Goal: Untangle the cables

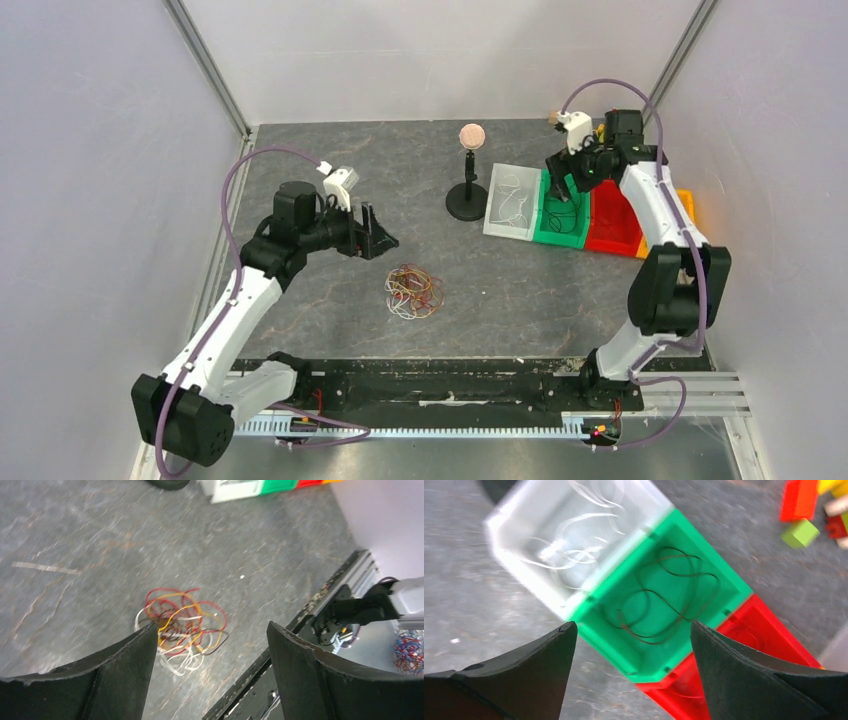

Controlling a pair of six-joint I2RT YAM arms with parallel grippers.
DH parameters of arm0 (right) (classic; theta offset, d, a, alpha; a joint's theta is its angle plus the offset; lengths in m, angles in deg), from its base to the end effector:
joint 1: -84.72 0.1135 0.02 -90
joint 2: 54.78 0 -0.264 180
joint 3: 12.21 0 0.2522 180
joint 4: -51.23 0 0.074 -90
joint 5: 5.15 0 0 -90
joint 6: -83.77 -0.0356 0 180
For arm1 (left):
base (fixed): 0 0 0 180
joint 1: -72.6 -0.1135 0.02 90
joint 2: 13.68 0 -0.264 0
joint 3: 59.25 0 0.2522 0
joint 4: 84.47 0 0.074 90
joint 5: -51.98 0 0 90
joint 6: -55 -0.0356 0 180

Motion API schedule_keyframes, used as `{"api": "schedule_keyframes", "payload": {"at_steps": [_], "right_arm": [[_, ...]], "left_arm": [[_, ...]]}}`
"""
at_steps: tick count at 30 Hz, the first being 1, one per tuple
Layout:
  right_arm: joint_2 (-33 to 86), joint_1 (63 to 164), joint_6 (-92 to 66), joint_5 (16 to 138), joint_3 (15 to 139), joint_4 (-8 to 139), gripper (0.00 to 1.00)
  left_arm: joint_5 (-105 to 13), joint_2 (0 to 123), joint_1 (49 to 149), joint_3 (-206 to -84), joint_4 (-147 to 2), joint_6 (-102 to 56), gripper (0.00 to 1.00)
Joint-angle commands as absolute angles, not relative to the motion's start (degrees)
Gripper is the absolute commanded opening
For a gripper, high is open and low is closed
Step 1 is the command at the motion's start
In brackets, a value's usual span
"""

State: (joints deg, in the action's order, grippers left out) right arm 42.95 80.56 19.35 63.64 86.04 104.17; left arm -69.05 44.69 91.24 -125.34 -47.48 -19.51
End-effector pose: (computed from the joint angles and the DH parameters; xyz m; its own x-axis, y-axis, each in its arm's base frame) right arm 0.3730 -0.0142 0.2924 -0.6471 -0.3565 -0.6739 -0.4788 0.8779 -0.0047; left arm 0.2051 -0.0885 0.3211 -0.6334 -0.0279 -0.7733 0.5508 0.6857 -0.4759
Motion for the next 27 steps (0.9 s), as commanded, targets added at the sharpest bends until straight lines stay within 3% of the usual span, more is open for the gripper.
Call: {"api": "schedule_keyframes", "payload": {"at_steps": [1, 7, 12, 17, 27], "right_arm": [[34.23, 88.94, 14.83, 54.68, 83.22, 107.23, 0.87], [29.94, 105.38, 3.66, 52.41, 69.51, 94.03, 0.8], [33.67, 117.5, -2.88, 54.02, 65.09, 81.71, 0.73], [40.6, 124.05, -4.97, 56.36, 64.92, 74.33, 0.72], [50.71, 126.07, -13.06, 56.46, 64.92, 66.13, 0.7]], "left_arm": [[-68.82, 47.06, 87.13, -126.52, -37.94, -25.56, 0.86], [-79.04, 52.8, 84.21, -119.99, -41.46, -21.02, 0.69], [-79.56, 58.86, 84.38, -118.79, -46.19, -24.09, 0.53], [-80.04, 65.3, 84.47, -120.25, -48.97, -30.63, 0.5], [-80.45, 70.98, 85.71, -121.35, -50.76, -46.85, 0.46]]}}
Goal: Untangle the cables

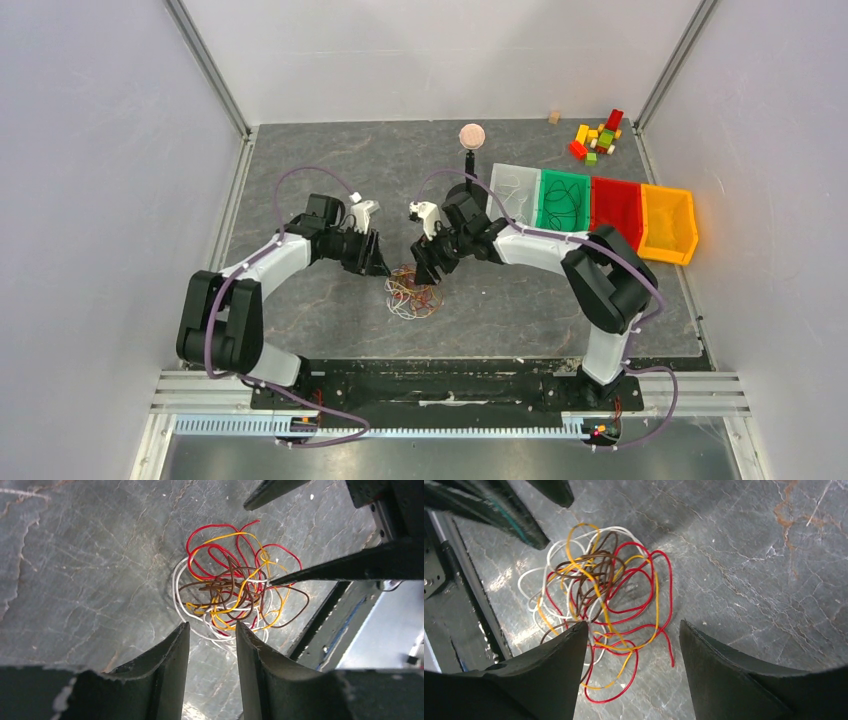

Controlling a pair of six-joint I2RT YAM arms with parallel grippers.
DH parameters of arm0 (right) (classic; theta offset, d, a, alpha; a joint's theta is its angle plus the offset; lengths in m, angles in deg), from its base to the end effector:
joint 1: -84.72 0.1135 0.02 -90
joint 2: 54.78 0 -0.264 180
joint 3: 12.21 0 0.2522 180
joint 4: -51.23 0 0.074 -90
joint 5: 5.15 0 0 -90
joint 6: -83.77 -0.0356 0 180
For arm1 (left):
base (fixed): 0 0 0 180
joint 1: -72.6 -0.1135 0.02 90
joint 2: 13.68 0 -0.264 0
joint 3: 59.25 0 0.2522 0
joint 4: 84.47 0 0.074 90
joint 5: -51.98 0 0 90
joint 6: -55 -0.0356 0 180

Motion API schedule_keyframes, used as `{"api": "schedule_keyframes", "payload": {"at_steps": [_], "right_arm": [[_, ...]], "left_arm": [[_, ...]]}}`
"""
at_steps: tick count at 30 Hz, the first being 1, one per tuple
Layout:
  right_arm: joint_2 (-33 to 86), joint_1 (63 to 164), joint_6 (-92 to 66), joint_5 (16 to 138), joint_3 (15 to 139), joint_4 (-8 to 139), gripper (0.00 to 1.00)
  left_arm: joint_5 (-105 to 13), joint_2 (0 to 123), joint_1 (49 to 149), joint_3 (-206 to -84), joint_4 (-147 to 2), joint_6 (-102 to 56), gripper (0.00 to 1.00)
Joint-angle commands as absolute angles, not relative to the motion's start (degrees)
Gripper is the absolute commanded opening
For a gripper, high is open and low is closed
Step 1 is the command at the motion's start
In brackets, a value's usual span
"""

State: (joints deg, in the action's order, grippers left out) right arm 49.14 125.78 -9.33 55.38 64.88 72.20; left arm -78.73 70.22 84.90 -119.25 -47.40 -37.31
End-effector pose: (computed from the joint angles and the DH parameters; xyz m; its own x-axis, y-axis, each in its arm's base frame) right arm 0.2743 0.2622 0.1781 -0.6022 -0.4621 -0.6510 -0.7896 0.4651 0.4002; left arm 0.2603 -0.0805 0.1855 -0.8346 0.2132 -0.5079 0.5048 0.6651 -0.5503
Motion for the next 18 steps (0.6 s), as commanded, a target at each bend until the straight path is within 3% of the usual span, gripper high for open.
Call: {"api": "schedule_keyframes", "payload": {"at_steps": [1, 5, 11, 13, 18], "right_arm": [[51.08, 126.12, -13.2, 56.7, 64.94, 65.89, 0.68], [52.0, 126.16, -13.62, 57.88, 63.86, 65.44, 0.55], [51.37, 126.34, -14.36, 58.52, 60.65, 62.65, 0.51], [51.28, 126.6, -14.13, 59.16, 59.97, 62.45, 0.51], [51.22, 127.45, -11.78, 63.14, 57.75, 62.29, 0.51]], "left_arm": [[-80.2, 71.09, 86.01, -121.27, -51.21, -47.79, 0.45], [-79.11, 72.77, 87.34, -121.16, -53.02, -49.61, 0.43], [-77.77, 76.58, 88.29, -124.18, -51.94, -48.82, 0.4], [-76.64, 77.56, 88.5, -124.8, -51.53, -48.21, 0.35], [-73.23, 75.8, 88.69, -123.63, -50.5, -47.97, 0.11]]}}
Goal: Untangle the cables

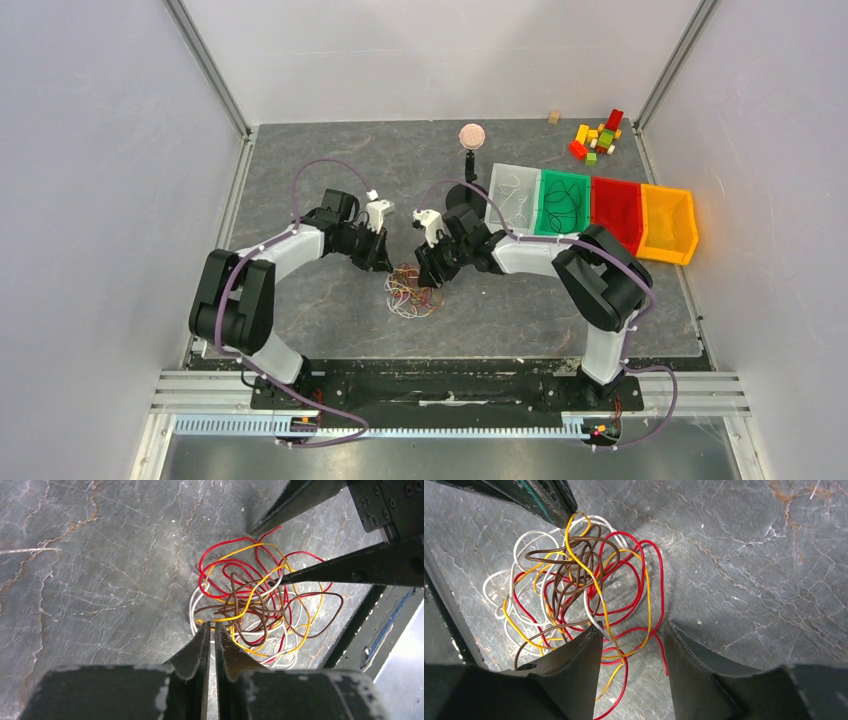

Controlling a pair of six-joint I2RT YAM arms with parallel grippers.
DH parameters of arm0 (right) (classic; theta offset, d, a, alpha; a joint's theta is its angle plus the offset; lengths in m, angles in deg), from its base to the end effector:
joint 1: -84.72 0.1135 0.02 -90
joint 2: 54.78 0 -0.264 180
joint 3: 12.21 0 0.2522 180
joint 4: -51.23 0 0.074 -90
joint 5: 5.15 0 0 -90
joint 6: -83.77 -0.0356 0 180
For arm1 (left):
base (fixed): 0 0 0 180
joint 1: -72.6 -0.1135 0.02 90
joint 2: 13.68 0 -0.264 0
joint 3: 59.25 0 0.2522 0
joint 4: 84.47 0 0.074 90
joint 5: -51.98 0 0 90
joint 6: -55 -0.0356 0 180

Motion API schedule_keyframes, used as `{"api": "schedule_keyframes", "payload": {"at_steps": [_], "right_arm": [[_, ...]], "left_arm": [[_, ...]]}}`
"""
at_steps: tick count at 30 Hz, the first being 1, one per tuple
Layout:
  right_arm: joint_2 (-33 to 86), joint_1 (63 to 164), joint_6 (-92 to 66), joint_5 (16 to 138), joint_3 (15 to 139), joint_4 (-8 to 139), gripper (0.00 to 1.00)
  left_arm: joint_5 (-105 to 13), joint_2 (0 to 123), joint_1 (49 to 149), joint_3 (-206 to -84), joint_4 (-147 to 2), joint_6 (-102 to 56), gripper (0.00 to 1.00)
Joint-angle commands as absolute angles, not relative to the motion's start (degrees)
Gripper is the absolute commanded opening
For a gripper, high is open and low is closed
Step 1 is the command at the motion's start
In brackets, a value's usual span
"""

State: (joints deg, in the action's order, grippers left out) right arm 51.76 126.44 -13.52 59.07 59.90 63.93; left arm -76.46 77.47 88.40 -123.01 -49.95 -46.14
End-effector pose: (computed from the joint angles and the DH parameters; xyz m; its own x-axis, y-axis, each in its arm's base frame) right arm 0.2698 0.2613 0.1463 -0.6467 -0.4235 -0.6344 -0.7441 0.5333 0.4025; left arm 0.2799 -0.1022 0.1715 -0.7373 0.3659 -0.5680 0.6496 0.6149 -0.4472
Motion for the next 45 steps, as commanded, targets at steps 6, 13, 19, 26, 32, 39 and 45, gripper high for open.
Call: {"api": "schedule_keyframes", "payload": {"at_steps": [6, 13, 19, 26, 32, 39, 45], "right_arm": [[50.6, 127.57, -10.84, 65.51, 55.18, 60.85, 0.45], [50.17, 127.62, -10.76, 64.4, 54.97, 60.42, 0.44], [50.22, 127.61, -9.67, 65.43, 55.4, 61.17, 0.43], [51.01, 127.7, -8.66, 69.75, 55.14, 61.9, 0.43], [49.16, 127.7, -6.72, 72.41, 51.91, 62.7, 0.43], [46.1, 127.62, -3.63, 74.03, 47.97, 63.4, 0.44], [41.67, 127.64, -3.6, 70.69, 45.73, 61.82, 0.43]], "left_arm": [[-71.08, 72.64, 88.68, -120.86, -52.89, -47.95, 0.37], [-69.63, 77.02, 90.67, -124.42, -52.84, -46.03, 0.46], [-69.01, 79.97, 91.5, -126.75, -52.59, -44.09, 0.24], [-78.33, 68.28, 84.88, -125.89, -49.91, -38.39, 0.02], [-78.1, 48.82, 79.37, -128.55, -44.55, -35.62, 0.02], [-74.26, 40.35, 76.59, -139.78, -43.01, -27.03, 0.02], [-76.34, 45.23, 75.08, -150.39, -39.56, -26.15, 0.02]]}}
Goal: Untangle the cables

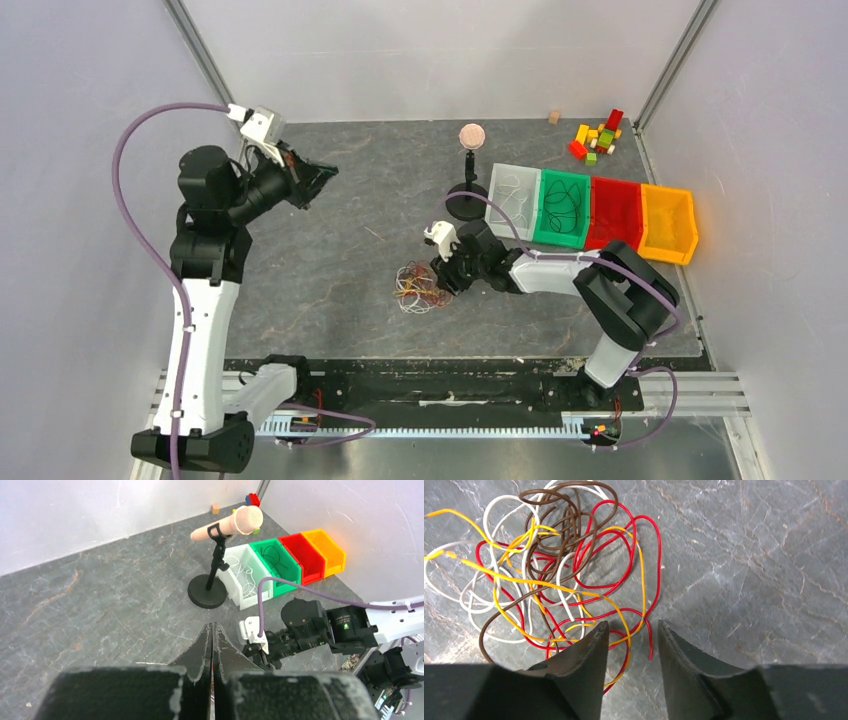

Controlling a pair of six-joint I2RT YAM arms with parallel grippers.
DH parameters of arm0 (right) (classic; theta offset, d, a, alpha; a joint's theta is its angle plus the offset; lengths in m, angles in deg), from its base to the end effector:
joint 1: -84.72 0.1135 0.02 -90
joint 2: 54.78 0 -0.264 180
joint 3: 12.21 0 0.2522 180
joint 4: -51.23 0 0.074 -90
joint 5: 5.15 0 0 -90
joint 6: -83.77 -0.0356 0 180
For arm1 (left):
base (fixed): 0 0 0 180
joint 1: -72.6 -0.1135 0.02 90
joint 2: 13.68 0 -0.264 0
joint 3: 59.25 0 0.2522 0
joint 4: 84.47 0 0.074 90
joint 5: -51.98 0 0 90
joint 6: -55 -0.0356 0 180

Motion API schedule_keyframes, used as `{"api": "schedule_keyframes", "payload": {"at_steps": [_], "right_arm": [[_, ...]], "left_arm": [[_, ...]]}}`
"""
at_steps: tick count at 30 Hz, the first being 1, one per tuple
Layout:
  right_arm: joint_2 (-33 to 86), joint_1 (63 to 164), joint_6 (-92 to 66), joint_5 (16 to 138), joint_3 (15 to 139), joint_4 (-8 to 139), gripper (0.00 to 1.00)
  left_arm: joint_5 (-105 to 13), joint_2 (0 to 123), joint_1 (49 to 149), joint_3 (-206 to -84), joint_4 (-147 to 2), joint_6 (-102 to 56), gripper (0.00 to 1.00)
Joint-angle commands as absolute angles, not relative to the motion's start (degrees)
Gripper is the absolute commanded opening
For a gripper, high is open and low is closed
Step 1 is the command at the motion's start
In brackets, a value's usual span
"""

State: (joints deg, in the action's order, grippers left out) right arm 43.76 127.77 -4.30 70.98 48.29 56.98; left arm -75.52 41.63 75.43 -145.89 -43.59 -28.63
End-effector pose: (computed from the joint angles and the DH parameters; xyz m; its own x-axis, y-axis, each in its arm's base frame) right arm 0.2399 0.2357 0.1440 -0.4788 -0.4920 -0.7271 -0.8058 0.5751 0.1415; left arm 0.1847 -0.0308 0.4447 -0.2356 -0.0765 -0.9688 0.6164 0.7589 -0.2098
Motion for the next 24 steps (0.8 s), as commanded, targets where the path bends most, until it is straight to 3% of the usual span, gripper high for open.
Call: {"api": "schedule_keyframes", "payload": {"at_steps": [1, 2, 4, 9, 17, 24], "right_arm": [[40.99, 127.61, -3.89, 69.8, 46.17, 61.86, 0.47], [40.4, 127.61, -4.15, 69.03, 47.12, 62.35, 0.54], [38.94, 127.61, -4.48, 68.34, 48.53, 63.37, 0.58], [36.48, 127.59, -4.73, 66.19, 50.64, 64.21, 0.56], [38.73, 127.61, -1.63, 60.13, 54.56, 64.9, 0.43], [41.81, 127.63, -0.54, 59.75, 56.8, 64.01, 0.39]], "left_arm": [[-76.3, 46.82, 75.13, -150.21, -37.04, -27.54, 0.02], [-76.81, 47.7, 75.05, -149.34, -34.75, -28.24, 0.02], [-81.52, 48.19, 75.12, -144.98, -34.35, -28.12, 0.07], [-84.35, 43.35, 75.33, -131.84, -45.11, -19.29, 0.09], [-83.39, 43.1, 75.35, -130.69, -43.99, -21.29, 0.09], [-83.65, 43.86, 75.35, -129.68, -45.2, -21.03, 0.09]]}}
